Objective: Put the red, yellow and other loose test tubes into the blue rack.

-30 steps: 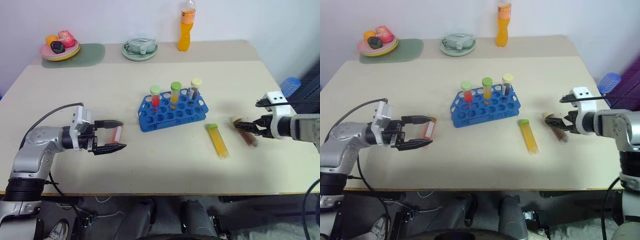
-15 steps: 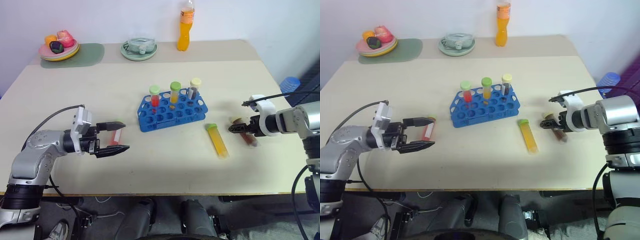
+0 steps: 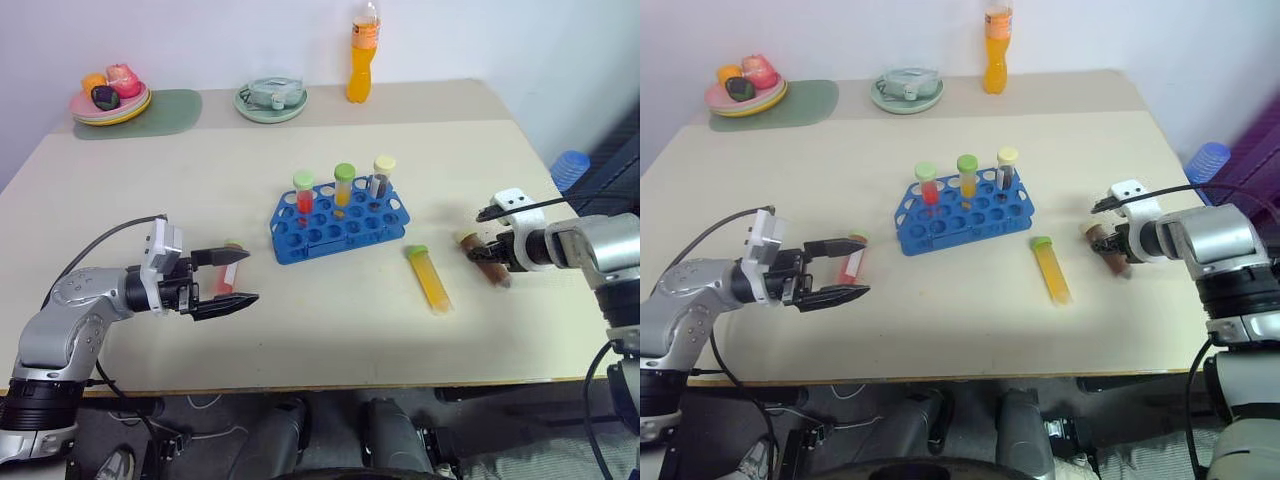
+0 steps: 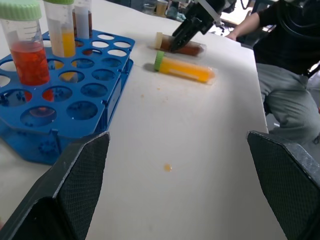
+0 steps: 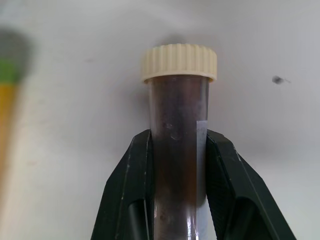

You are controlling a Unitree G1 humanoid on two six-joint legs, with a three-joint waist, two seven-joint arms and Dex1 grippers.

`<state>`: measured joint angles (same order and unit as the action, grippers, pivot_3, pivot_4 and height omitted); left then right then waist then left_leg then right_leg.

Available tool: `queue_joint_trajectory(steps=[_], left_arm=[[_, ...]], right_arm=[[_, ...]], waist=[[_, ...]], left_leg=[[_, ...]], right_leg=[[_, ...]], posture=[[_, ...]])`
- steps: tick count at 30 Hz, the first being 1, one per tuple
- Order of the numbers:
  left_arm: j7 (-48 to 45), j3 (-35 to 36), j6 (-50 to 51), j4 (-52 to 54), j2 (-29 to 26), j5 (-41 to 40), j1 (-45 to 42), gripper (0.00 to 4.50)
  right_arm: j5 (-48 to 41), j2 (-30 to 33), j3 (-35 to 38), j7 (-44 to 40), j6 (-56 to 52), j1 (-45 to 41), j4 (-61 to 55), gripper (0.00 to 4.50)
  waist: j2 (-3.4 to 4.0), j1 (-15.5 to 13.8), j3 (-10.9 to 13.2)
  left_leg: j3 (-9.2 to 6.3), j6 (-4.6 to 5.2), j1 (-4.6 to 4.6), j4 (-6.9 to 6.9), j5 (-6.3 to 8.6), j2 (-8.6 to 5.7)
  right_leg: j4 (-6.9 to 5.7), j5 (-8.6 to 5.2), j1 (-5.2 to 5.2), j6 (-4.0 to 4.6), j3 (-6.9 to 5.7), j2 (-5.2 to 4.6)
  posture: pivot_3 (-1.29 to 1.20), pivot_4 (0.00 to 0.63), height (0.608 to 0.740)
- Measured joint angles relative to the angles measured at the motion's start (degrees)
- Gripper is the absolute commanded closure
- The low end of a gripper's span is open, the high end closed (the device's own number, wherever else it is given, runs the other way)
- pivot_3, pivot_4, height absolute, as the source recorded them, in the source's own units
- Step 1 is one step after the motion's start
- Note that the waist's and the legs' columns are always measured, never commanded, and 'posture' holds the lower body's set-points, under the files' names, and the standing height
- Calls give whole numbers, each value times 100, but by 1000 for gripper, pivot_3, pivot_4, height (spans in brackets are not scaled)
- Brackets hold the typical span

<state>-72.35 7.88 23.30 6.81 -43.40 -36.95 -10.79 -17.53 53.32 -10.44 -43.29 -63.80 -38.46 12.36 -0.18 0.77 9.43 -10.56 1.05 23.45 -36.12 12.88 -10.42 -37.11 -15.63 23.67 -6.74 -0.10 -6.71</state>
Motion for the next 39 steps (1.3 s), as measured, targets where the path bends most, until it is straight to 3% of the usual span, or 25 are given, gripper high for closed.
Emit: queue_joint_trajectory(steps=[7, 11, 17, 27, 33, 39], left_arm=[[38, -6, -1, 1, 69, 1, -34, 0], [111, 0, -3, -29, 133, 3, -43, 0], [173, 25, -143, -348, 187, 57, -22, 0], [389, 126, -237, -506, 220, 77, -60, 0], [599, 198, -239, -459, 382, 74, -60, 0], [719, 207, -235, -252, 418, 61, 156, 0]], right_arm=[[-403, -184, 924, -558, 1363, 885, -1225, 3749], [-785, -836, 1475, -733, 2348, 1327, -2020, 3749], [-887, -2121, 1653, -238, 3388, 1405, -2222, 3749], [586, -4070, 1402, 1736, 6279, 1040, -455, 3749], [954, -4336, 1396, 2157, 7452, 914, 577, 3749], [944, -4384, 1363, 2103, 7806, 1060, 693, 3749]], waist=[[10, -7, 7], [9, -37, 7], [10, -28, 9], [12, -7, 9], [13, 1, 9], [13, 29, 8]], left_leg=[[5, 0, 1, 12, 0, 5], [5, 0, 1, 10, 0, 4], [3, -5, -1, 9, -3, 4], [3, -61, -4, 22, -37, 4], [4, -65, -4, 26, -40, 4], [9, -71, -10, 38, -44, 7]], right_leg=[[-5, 0, 10, -1, 6, 2], [-1, 1, 6, -2, 6, 2], [-7, 2, 8, 1, 6, 5], [-23, 5, 26, 6, 17, 17], [-36, 5, 50, 7, 26, 21], [-48, 5, 46, 9, 43, 27]], posture=[[0, 150, 740], [0, 150, 740], [0, 150, 740], [0, 150, 740], [0, 150, 740], [0, 150, 740]])
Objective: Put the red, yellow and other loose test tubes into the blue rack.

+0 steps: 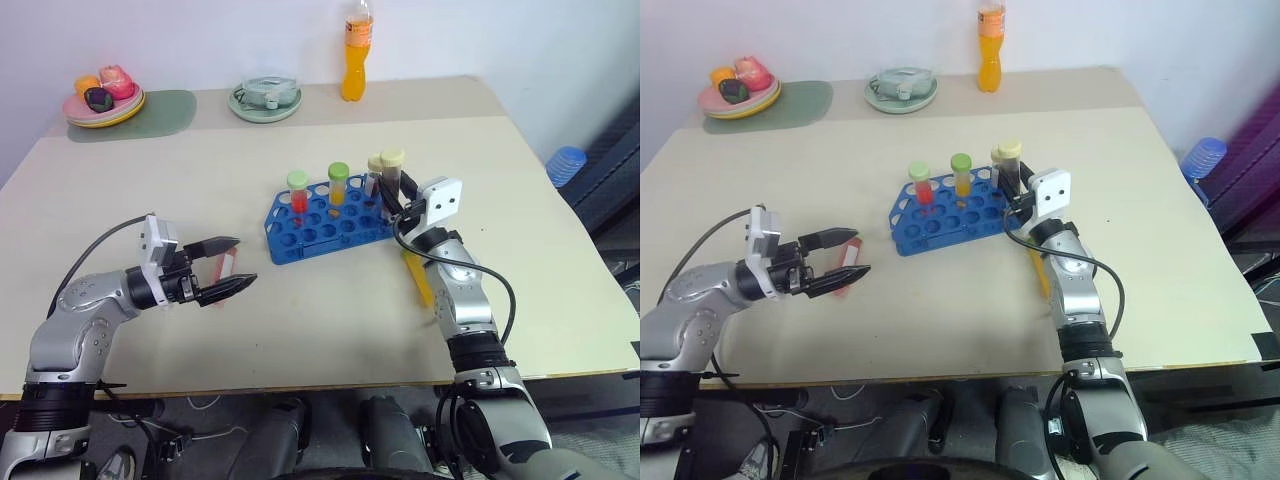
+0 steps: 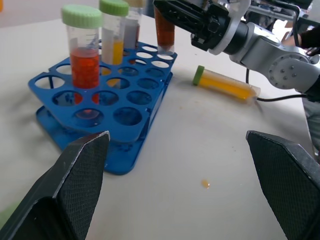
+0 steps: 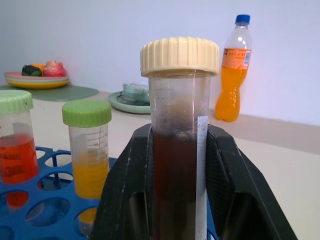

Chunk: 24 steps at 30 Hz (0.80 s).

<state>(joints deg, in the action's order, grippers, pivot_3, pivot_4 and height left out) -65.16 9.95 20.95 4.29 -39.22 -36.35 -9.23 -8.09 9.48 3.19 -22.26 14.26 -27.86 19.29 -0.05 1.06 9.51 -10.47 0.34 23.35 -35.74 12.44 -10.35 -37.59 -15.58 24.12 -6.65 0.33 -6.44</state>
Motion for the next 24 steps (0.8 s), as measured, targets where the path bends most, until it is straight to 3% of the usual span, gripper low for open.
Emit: queue_joint_trajectory(steps=[11, 24], left_arm=[[38, 47, -1, 33, -2, -33, 75, 0], [95, 114, -17, 173, 3, -55, 407, 0]], right_arm=[[13, -166, -105, -5, 187, 80, 30, 3749], [104, -384, -116, 112, 793, -403, 1144, 3749]], waist=[[-2, 1, -1], [-8, 66, -5]], left_leg=[[23, -4, -7, 17, -2, 7], [89, 17, -76, 61, 10, 40]], right_leg=[[-19, 0, 20, 4, 32, 10], [-27, 6, 1, 15, 110, 46]], posture=[[0, 150, 740], [0, 150, 740]])
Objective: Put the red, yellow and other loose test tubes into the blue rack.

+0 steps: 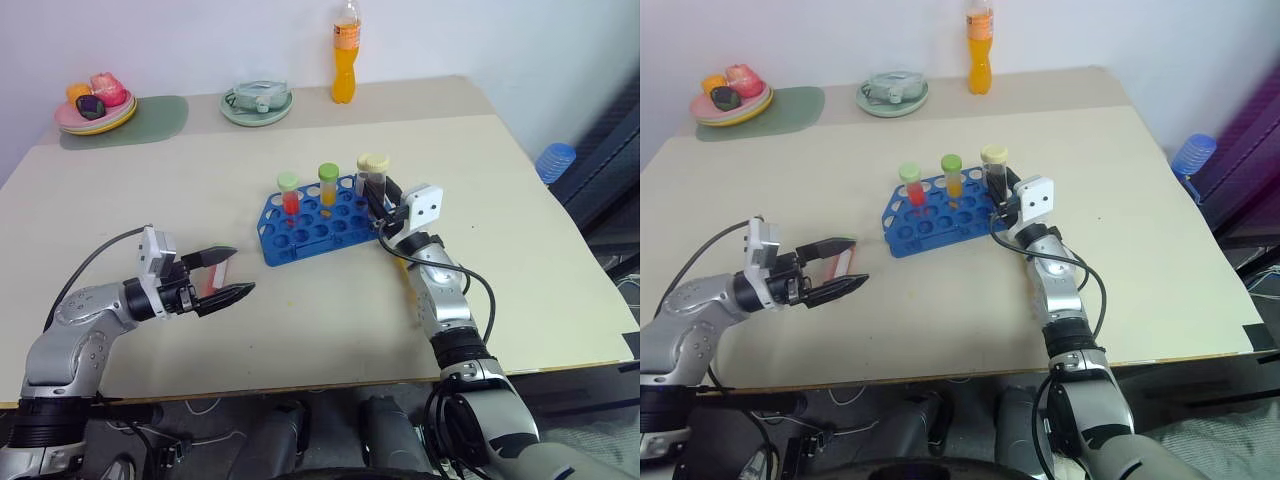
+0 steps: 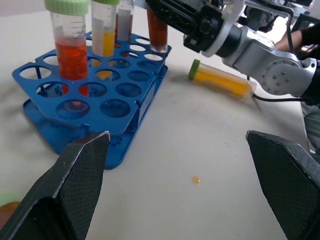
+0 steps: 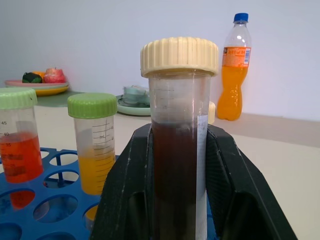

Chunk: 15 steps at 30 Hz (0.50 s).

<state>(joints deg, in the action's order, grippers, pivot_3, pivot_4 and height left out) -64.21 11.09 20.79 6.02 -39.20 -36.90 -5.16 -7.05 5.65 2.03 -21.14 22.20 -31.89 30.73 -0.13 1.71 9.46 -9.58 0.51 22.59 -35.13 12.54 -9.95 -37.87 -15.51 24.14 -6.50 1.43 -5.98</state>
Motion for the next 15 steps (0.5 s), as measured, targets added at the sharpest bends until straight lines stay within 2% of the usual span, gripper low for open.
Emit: queue_joint_trajectory(steps=[7, 8, 15], left_arm=[[3, 69, -3, 98, 49, -6, 122, 0], [3, 76, 0, 98, 49, -6, 122, 0], [-27, 97, 2, 59, 54, -2, 48, 0]], right_arm=[[-101, -72, 28, -129, 146, 41, 116, 198], [-35, -55, 23, -60, 209, 52, 119, 51], [108, 198, 22, -26, 232, 329, -195, 51]], waist=[[0, 54, 0], [1, 54, 0], [1, 46, 0]], left_leg=[[2, -4, -4, 8, -1, 20], [2, -5, -3, 9, -1, 20], [3, -6, -3, 9, -1, 20]], right_leg=[[3, 6, 3, 11, 0, 14], [3, 6, 7, 11, 1, 15], [4, 6, 7, 11, 1, 15]], posture=[[0, 150, 740], [0, 150, 740], [0, 150, 740]])
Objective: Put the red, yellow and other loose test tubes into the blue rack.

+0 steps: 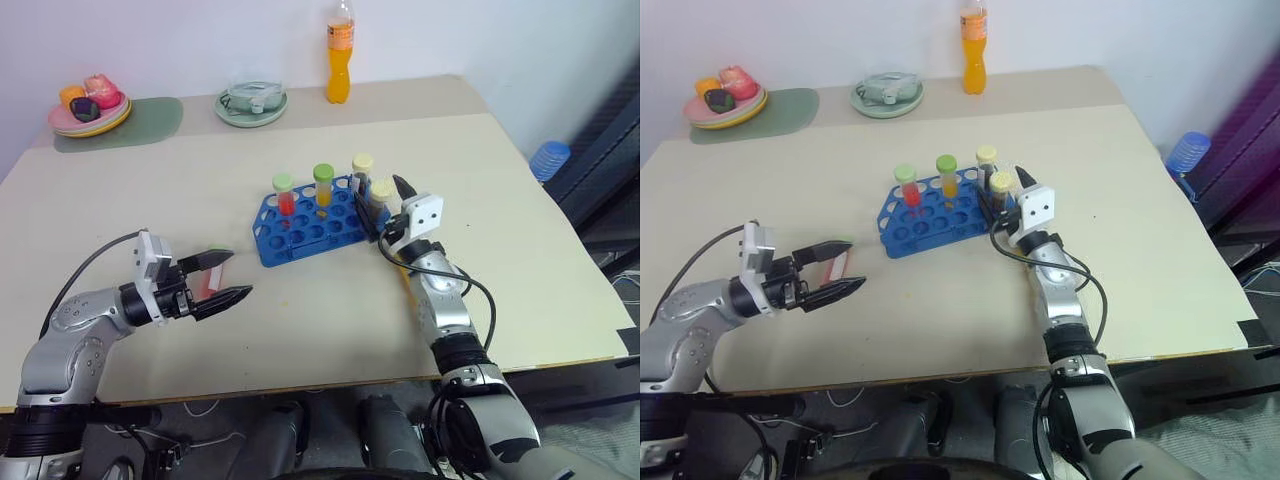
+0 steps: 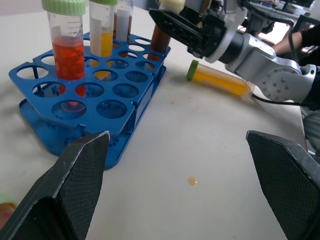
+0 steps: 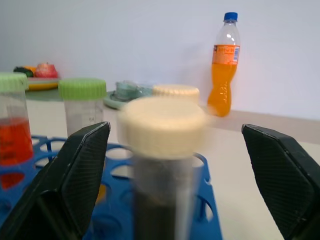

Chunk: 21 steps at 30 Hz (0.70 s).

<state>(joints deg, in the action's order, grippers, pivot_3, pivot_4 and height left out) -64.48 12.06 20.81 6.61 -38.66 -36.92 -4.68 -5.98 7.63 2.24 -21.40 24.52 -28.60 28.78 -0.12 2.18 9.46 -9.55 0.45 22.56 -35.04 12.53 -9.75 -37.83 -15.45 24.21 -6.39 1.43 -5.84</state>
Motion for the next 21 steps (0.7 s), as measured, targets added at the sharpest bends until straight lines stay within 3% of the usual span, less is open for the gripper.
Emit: queue_joint_trajectory(steps=[5, 11, 16, 21], left_arm=[[-61, -13, -19, -94, 60, 14, -45, 0], [-108, -60, -116, -95, 139, 35, -64, 0], [-144, -169, -119, -180, 150, 69, -158, 0], [-163, -232, -97, -222, 154, 70, -435, 0]], right_arm=[[-48, 212, 18, -61, -283, 264, -674, 51], [-320, 993, 20, -339, -1770, 1127, -2605, 51], [-1165, 1986, 59, -625, -4394, 1965, -4804, 51], [-1913, 2524, 385, -94, -7629, 1444, -5721, 51]], waist=[[0, -1, 0], [0, -116, 0], [-1, -174, 1], [-5, -157, 0]], left_leg=[[0, 0, 1, 1, 0, 2], [1, 3, 8, 0, 3, 2], [1, 6, 34, -11, 5, 8], [9, 7, 56, -14, 5, 25]], right_leg=[[0, 0, -2, 0, 1, 0], [7, -1, 1, 0, 1, -2], [20, -3, 12, 3, 0, -3], [38, 3, 28, 23, -6, 4]], posture=[[0, 150, 740], [0, 150, 740], [0, 150, 740], [0, 150, 740]])
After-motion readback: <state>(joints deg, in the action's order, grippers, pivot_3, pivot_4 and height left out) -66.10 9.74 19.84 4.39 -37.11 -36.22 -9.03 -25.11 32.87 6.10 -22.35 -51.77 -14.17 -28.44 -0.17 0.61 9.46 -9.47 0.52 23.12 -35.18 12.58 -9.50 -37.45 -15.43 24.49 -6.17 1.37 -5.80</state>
